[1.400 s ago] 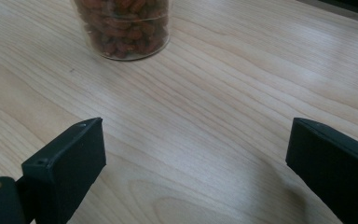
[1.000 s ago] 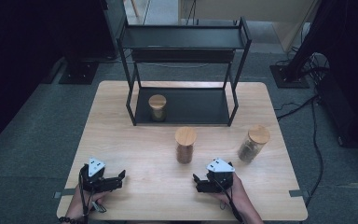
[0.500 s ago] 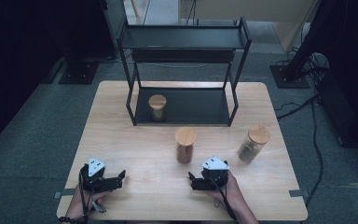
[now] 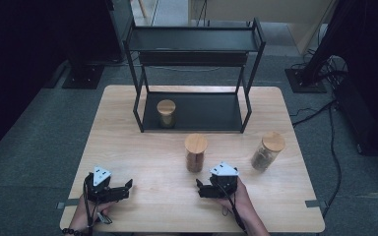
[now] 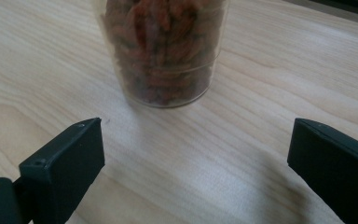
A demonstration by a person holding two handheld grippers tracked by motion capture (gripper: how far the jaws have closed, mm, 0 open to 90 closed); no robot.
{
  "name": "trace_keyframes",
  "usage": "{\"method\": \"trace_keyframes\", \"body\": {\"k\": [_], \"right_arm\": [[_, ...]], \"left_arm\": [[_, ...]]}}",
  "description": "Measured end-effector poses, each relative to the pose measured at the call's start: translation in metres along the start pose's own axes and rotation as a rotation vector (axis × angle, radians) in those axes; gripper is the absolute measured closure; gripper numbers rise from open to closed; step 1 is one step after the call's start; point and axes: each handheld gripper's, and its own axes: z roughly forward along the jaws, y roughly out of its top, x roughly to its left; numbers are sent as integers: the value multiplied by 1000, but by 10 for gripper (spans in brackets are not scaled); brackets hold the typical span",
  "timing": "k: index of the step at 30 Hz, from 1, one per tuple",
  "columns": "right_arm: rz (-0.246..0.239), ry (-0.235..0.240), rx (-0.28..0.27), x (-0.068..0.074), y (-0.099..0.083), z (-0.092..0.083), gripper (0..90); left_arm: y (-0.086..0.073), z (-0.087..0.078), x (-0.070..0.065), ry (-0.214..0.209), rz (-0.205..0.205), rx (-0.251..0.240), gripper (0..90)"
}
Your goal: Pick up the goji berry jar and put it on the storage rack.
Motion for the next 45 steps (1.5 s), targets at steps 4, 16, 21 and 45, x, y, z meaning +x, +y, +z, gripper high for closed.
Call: {"method": "trace_keyframes", "body": {"k": [4, 16, 21, 45], "right_arm": [[5, 12, -10, 1, 5, 0, 35], [-12, 40, -30, 12, 18, 2, 35], [-8, 49, -35, 17, 21, 5, 35], [57, 27, -37, 19, 39, 16, 47]], "left_arm": [[0, 0, -1, 4, 7, 3, 5], [0, 1, -1, 8, 12, 9, 5], [1, 1, -1, 8, 15, 13, 6], [1, 2, -1, 9, 17, 17, 6]]}}
